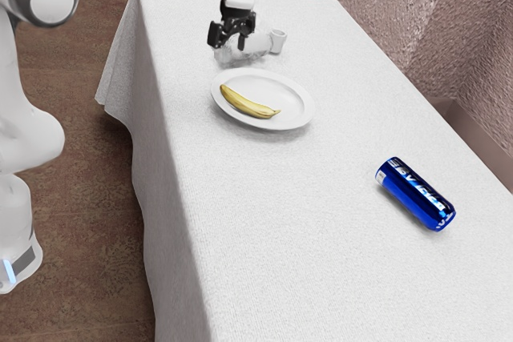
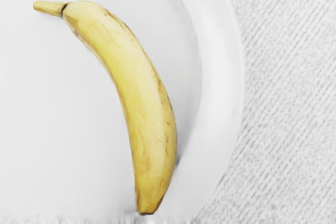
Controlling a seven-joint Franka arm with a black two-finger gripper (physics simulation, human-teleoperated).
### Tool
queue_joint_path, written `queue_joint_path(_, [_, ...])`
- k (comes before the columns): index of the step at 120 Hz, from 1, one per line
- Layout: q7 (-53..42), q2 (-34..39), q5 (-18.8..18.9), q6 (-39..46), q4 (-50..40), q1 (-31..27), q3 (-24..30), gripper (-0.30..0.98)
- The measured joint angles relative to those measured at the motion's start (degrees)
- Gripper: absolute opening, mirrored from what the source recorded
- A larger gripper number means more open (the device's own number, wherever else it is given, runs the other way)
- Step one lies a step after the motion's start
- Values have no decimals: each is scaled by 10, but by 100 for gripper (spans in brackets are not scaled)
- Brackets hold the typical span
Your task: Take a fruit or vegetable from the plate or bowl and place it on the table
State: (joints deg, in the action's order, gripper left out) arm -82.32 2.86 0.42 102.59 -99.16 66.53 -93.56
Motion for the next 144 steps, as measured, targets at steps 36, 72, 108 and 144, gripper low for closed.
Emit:
queue_joint_path(36, [-23,8,-13,55,-11,-4,1,69])
queue_joint_path(72, [32,9,-16,79,-27,-10,0,69])
queue_joint_path(108, [120,10,-29,87,-41,-10,0,69])
queue_joint_path(144, [189,30,-42,124,-63,4,-1,69])
